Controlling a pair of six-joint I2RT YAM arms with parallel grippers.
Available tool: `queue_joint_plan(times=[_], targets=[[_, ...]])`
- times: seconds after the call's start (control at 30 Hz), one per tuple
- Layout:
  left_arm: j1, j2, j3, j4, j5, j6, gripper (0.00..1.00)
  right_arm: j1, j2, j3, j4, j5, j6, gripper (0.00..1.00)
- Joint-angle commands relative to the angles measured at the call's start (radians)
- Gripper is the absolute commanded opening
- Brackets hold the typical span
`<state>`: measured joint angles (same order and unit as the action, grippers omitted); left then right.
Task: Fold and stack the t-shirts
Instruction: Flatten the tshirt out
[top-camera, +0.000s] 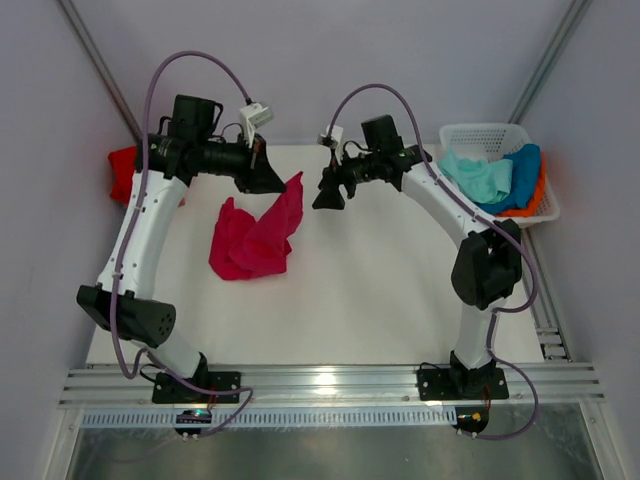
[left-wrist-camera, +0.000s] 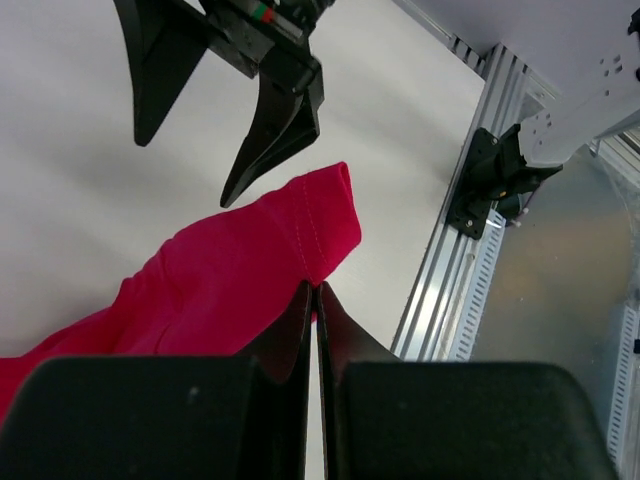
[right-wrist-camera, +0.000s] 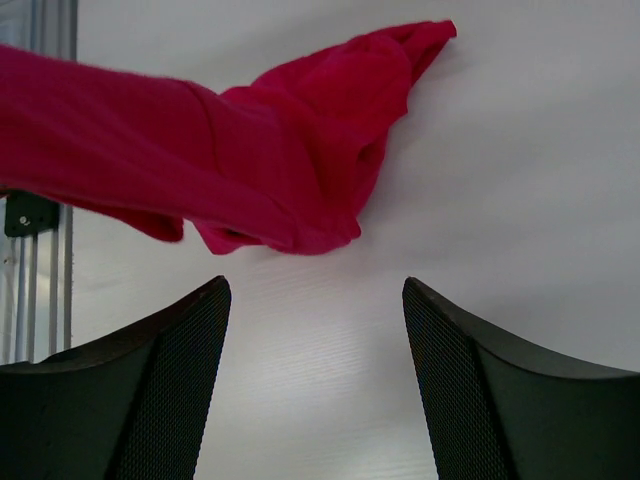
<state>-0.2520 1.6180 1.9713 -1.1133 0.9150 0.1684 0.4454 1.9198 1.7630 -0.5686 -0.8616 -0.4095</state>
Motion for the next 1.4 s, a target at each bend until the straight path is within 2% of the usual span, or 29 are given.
queue_joint_plan(times=[0.0,0.3,0.53,0.7,0.8,1.0,1.37], targets=[[-0.035,0.025,0.000,-0.026,0.038,0.043,0.00,0.007,-0.016,0.098,0.015,-0.160,0.043,0.74],[-0.116,0.080,0.032,-0.014,-0.004,0.046,0.00,0.027,0.018,0.188,0.003,-0.247,0.084,0.74],[-0.122,0.100,0.031,-0.019,-0.042,0.056,0.00,0.029,-0.004,0.181,-0.079,-0.306,-0.006,0.74],[-0.122,0.083,0.041,-0.057,-0.108,0.107,0.00,0.030,-0.059,0.150,-0.230,-0.246,-0.184,0.74],[-0.122,0.065,0.005,-0.074,-0.140,0.131,0.00,0.029,-0.134,0.070,-0.234,-0.164,-0.250,0.76],[-0.122,0.074,-0.057,-0.045,-0.122,0.134,0.00,0.029,-0.225,-0.025,-0.234,-0.122,-0.276,0.76],[-0.127,0.120,-0.022,-0.037,-0.079,0.114,0.00,0.030,-0.170,0.091,-0.226,-0.171,-0.210,0.76]])
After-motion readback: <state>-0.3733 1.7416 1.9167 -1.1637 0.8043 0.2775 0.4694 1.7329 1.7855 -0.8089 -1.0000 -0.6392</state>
